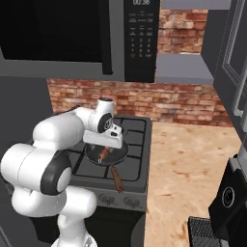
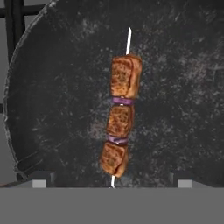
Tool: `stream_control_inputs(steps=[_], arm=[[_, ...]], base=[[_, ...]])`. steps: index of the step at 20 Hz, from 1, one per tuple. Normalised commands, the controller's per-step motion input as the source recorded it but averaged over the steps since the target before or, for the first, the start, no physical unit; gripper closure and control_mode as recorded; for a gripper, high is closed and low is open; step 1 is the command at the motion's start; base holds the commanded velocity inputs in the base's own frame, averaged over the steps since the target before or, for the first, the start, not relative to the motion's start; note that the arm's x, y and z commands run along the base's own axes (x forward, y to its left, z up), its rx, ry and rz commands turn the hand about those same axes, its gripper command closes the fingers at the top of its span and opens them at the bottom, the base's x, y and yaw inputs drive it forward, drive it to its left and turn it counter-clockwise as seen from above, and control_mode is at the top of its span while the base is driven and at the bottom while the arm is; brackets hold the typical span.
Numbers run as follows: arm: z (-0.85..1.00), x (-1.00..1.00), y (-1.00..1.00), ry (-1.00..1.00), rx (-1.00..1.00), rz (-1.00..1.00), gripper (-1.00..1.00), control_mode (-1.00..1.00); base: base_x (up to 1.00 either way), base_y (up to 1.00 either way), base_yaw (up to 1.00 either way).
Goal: Place the cold items (bell pepper and corn) from the fridge in one tupperware on the dining counter. Place the warm items (kebab skewer and hot dog) in the stove area in another tupperware.
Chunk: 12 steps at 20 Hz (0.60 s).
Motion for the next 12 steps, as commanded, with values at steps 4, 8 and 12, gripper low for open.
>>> stream_control_inputs(steps=[4,8,12], arm=[[-0.33,0.11,0.0,-0.01,0.0,0.0,-1.0,-1.0],[-0.14,0.21,0.0,0.0,0.01,0.0,-1.0,-1.0],[-0.15,0.14,0.0,0.0,0.0,0.0,-1.0,-1.0]], base=[[0.0,0.0,0.0],[0.0,0.0,0.0],[0.0,0.0,0.0]])
